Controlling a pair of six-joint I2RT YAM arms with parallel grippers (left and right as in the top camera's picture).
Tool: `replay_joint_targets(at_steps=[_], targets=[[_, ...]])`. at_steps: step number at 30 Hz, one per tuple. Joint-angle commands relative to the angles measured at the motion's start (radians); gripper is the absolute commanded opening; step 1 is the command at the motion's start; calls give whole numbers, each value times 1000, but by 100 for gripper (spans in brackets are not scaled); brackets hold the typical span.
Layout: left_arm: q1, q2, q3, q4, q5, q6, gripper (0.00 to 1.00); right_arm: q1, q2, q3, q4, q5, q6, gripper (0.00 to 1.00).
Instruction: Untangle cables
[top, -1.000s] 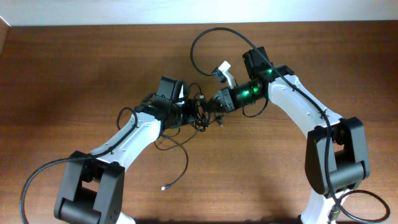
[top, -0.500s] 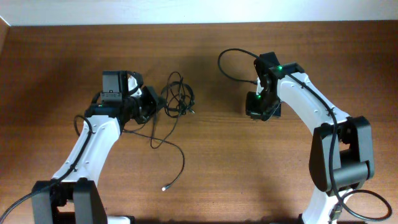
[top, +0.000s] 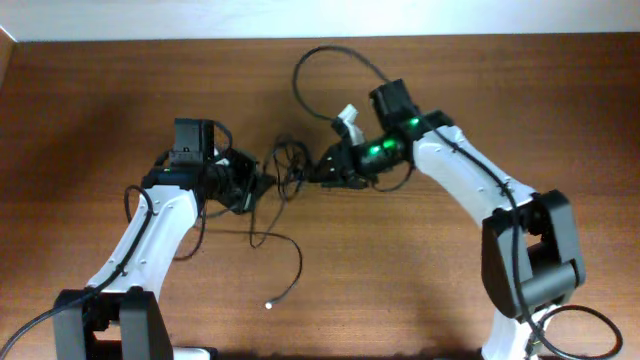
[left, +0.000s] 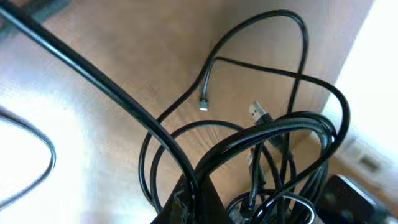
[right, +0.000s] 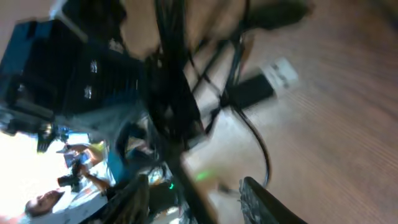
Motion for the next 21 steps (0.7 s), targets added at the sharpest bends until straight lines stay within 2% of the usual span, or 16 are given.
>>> replay_joint_targets(at_steps=[1,3,6,11,16,18,21], targets=[[-5,-21,-5,-48,16,-217,0,68,5,-2,70,160,169,49],[-5,-21,-5,-84,16,-333,0,113,5,-2,84,275,257,49],[-5,-21,-5,-87,16,-468,0,162,5,-2,68,423,259,49],[-5,-21,-5,-86,76,-497,0,210,5,-2,67,680,283,48],[-3,-21,-5,-85,145,-497,0,212,5,-2,94,727,285,43],[-3,-21,-5,-85,121,-509,0,198,4,-2,63,753,285,50],[-4,-21,-5,-87,-52,-566,0,158,-35,-2,-66,792,285,64]])
